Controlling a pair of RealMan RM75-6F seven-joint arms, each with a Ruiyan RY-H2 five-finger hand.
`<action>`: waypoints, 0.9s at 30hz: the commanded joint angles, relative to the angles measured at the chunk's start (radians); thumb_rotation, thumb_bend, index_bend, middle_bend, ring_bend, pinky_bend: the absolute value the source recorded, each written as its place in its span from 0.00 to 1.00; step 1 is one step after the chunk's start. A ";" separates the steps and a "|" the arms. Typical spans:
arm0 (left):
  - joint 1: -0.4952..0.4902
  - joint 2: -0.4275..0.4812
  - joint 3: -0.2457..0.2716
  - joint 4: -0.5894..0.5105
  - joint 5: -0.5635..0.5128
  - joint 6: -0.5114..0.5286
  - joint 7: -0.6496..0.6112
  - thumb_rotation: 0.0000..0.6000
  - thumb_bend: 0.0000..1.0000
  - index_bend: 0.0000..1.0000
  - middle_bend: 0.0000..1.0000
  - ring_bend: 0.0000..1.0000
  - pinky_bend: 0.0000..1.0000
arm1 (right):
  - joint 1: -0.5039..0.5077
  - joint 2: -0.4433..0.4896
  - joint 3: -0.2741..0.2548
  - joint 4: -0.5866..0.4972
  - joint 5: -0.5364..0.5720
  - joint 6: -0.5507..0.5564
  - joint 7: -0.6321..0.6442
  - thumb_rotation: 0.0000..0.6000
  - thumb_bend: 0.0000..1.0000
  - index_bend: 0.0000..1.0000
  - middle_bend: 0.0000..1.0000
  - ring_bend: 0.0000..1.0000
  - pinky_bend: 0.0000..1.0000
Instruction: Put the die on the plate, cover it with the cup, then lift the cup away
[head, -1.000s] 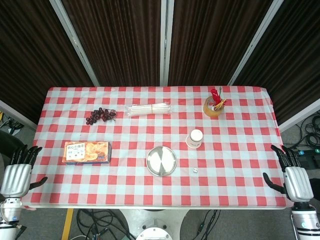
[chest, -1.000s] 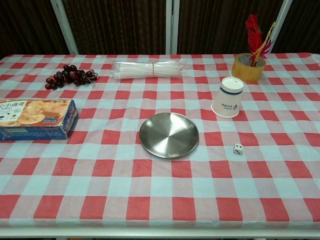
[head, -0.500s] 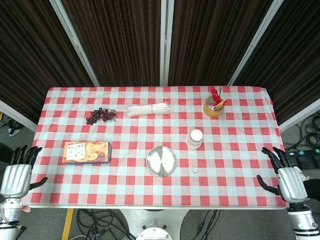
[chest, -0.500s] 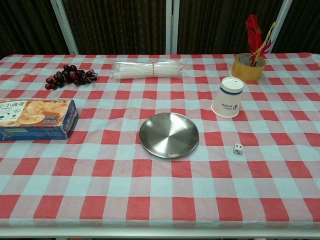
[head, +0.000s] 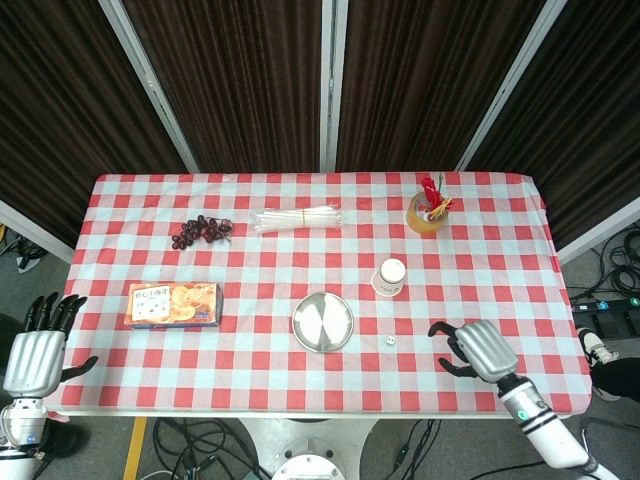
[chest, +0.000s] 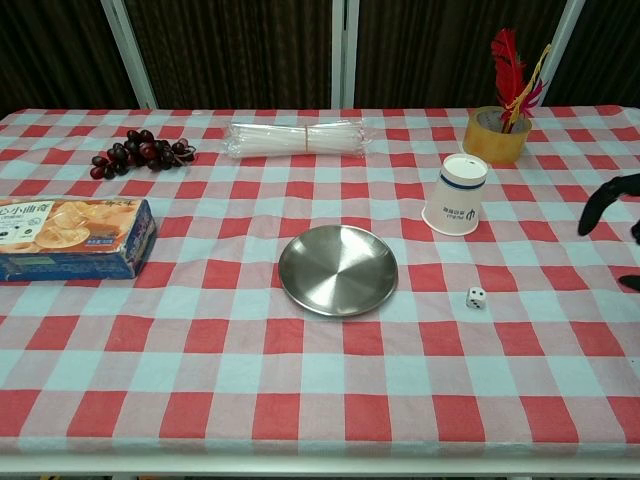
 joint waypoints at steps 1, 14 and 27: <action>0.000 0.000 0.001 0.005 0.002 0.001 -0.009 1.00 0.00 0.14 0.13 0.02 0.02 | 0.108 -0.095 0.032 0.034 0.090 -0.162 -0.099 1.00 0.16 0.41 0.91 0.90 0.95; 0.005 -0.009 0.002 0.032 0.000 -0.001 -0.037 1.00 0.00 0.14 0.13 0.02 0.02 | 0.244 -0.248 0.062 0.161 0.216 -0.326 -0.252 1.00 0.23 0.42 0.91 0.90 0.96; 0.006 -0.014 0.001 0.043 -0.005 -0.005 -0.044 1.00 0.00 0.14 0.13 0.02 0.02 | 0.259 -0.249 0.044 0.164 0.269 -0.315 -0.281 1.00 0.24 0.45 0.91 0.90 0.96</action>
